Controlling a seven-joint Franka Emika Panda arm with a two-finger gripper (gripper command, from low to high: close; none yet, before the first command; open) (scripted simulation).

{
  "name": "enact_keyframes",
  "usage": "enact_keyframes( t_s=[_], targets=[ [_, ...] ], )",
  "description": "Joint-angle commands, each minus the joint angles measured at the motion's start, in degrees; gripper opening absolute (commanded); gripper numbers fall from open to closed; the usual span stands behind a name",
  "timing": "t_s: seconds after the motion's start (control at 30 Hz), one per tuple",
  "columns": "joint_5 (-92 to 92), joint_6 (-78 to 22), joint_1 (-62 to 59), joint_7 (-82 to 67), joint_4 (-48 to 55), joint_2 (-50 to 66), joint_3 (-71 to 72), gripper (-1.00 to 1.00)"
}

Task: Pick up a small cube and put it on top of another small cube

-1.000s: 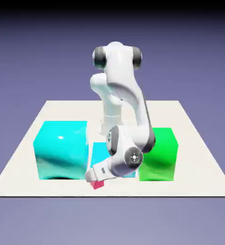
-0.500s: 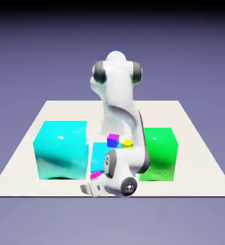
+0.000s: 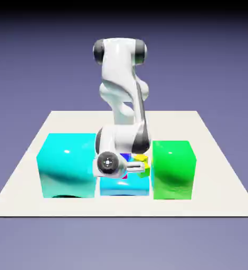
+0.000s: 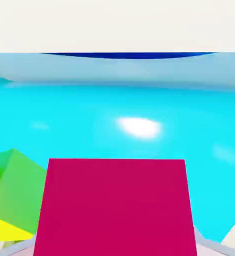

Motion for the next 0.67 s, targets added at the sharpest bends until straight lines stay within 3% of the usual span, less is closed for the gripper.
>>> enact_keyframes(
  t_s=[0.0,0.3,0.4,0.53,0.57,0.63],
  targets=[
    [2.15,0.42,-0.98,1.58,-2.08,-1.84,0.35,-1.0],
    [20.33,3.31,-9.59,17.63,-20.77,-16.87,3.96,-1.0],
    [20.06,2.75,-10.23,20.67,-22.44,-16.91,4.75,-1.0],
    [23.8,11.43,-7.91,18.27,-28.84,-14.76,6.9,-1.0],
    [23.8,11.43,-7.91,18.27,-28.84,-14.76,6.9,1.0],
    [22.73,8.94,-8.58,18.96,-27.01,-15.37,6.29,1.0]
  ],
)
